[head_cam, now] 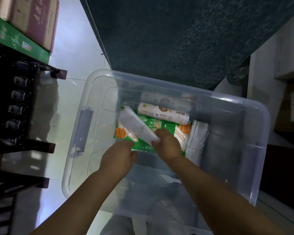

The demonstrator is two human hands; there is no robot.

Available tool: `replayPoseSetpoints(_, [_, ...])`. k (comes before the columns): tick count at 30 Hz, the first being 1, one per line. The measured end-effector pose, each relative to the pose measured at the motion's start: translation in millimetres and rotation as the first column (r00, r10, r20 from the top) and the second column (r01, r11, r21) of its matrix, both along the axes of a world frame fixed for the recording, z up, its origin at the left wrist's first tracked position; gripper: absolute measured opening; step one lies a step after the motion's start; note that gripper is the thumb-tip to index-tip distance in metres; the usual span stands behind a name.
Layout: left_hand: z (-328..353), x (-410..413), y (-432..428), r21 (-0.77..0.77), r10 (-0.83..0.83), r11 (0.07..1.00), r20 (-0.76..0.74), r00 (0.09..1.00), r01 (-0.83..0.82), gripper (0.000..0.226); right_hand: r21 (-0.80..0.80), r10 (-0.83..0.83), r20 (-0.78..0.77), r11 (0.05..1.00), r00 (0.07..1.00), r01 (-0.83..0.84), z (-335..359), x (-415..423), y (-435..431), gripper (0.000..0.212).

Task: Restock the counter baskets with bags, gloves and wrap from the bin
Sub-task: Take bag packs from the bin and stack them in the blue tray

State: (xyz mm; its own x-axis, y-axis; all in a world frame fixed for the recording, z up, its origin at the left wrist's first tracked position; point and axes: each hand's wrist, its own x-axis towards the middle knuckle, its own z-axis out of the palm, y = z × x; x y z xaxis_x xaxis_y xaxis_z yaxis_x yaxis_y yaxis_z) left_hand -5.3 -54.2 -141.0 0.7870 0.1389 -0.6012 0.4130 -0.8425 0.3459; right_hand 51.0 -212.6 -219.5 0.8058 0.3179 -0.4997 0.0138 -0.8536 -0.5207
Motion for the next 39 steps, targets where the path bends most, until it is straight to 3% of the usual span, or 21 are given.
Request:
replayPoseSetpoints(2, [10, 7, -8, -0.146, 0.243, 0.958, -0.041, 0.969, -0.246, 0.029, 0.071, 0.023, 0.128, 0.997, 0.992, -0.032, 25, -14, 1, 0.015])
replayPoseSetpoints(3, [15, 12, -14, -0.231, 0.377, 0.894, -0.078, 0.923, -0.385, 0.03, 0.078, 0.031, 0.236, 0.996, 0.971, -0.051, 40, -22, 2, 0.016])
replayPoseSetpoints(5, [27, 23, -25, -0.409, 0.649, 0.643, -0.159, 0.744, -0.648, 0.028, 0.063, 0.078, 0.454, 0.991, 0.887, -0.12, 65, -32, 2, 0.014])
replayPoseSetpoints(7, [39, 28, -35, -0.518, 0.825, 0.36, -0.212, 0.524, -0.776, 0.016, 0.071, 0.124, 0.559, 0.978, 0.82, -0.196, 83, -42, 2, 0.019])
replayPoseSetpoints(8, [43, 28, -38, -0.521, 0.869, 0.299, -0.198, 0.453, -0.8, 0.017, 0.095, 0.136, 0.559, 0.97, 0.818, -0.225, 90, -47, 1, 0.021])
replayPoseSetpoints(11, [49, 26, -38, -0.473, 0.907, 0.335, -0.072, 0.414, -0.815, 0.022, 0.182, 0.198, 0.464, 0.932, 0.863, -0.312, 97, -60, -13, 0.028])
replayPoseSetpoints(12, [50, 27, -37, -0.479, 0.908, 0.349, -0.039, 0.417, -0.805, 0.02, 0.206, 0.148, 0.394, 0.948, 0.907, -0.244, 95, -62, -22, 0.034])
replayPoseSetpoints(14, [52, 29, -35, -0.495, 0.903, 0.377, 0.007, 0.43, -0.783, 0.018, 0.194, -0.202, 0.244, 0.969, 0.949, 0.156, 84, -58, -43, 0.037])
replayPoseSetpoints(16, [52, 30, -32, -0.497, 0.89, 0.412, 0.04, 0.454, -0.764, 0.019, 0.012, -0.542, 0.117, 0.838, 0.832, 0.545, 64, -47, -65, 0.038])
replayPoseSetpoints(17, [51, 30, -32, -0.498, 0.882, 0.427, 0.045, 0.469, -0.755, 0.018, -0.105, -0.608, 0.078, 0.783, 0.79, 0.613, 52, -42, -73, 0.039])
replayPoseSetpoints(19, [47, 30, -33, -0.491, 0.857, 0.469, 0.051, 0.513, -0.734, 0.015, -0.267, -0.621, 0.012, 0.753, 0.784, 0.601, 28, -34, -79, 0.044])
replayPoseSetpoints(21, [44, 30, -36, -0.48, 0.83, 0.509, 0.056, 0.554, -0.714, 0.014, -0.339, -0.619, -0.051, 0.749, 0.784, 0.57, 11, -31, -71, 0.063])
replayPoseSetpoints(25, [39, 27, -40, -0.483, 0.797, 0.543, 0.036, 0.603, -0.687, 0.016, -0.495, -0.612, -0.03, 0.696, 0.791, 0.52, -11, -27, -59, 0.087])
replayPoseSetpoints(27, [37, 25, -40, -0.482, 0.78, 0.557, 0.023, 0.625, -0.677, 0.015, -0.536, -0.536, 0.065, 0.693, 0.842, 0.483, -14, -28, -60, 0.071])
replayPoseSetpoints(29, [35, 24, -39, -0.473, 0.764, 0.573, 0.014, 0.645, -0.669, 0.014, -0.544, -0.447, 0.155, 0.706, 0.881, 0.454, -9, -25, -61, 0.033])
replayPoseSetpoints(30, [34, 24, -38, -0.469, 0.759, 0.578, 0.01, 0.651, -0.668, 0.014, -0.578, -0.427, 0.164, 0.689, 0.889, 0.438, -6, -27, -62, 0.035])
replayPoseSetpoints(34, [36, 27, -37, -0.453, 0.742, 0.597, -0.003, 0.671, -0.662, 0.011, -0.327, -0.553, 0.037, 0.781, 0.833, 0.533, -3, -34, -75, 0.04])
replayPoseSetpoints(37, [47, 29, -40, -0.458, 0.724, 0.607, -0.018, 0.69, -0.649, 0.009, -0.066, -0.729, -0.099, 0.684, 0.678, 0.726, 24, -35, -79, 0.038])
replayPoseSetpoints(39, [60, 33, -44, -0.476, 0.71, 0.607, -0.034, 0.703, -0.637, 0.005, 0.047, -0.753, -0.138, 0.644, 0.644, 0.764, 56, -35, -75, 0.046])
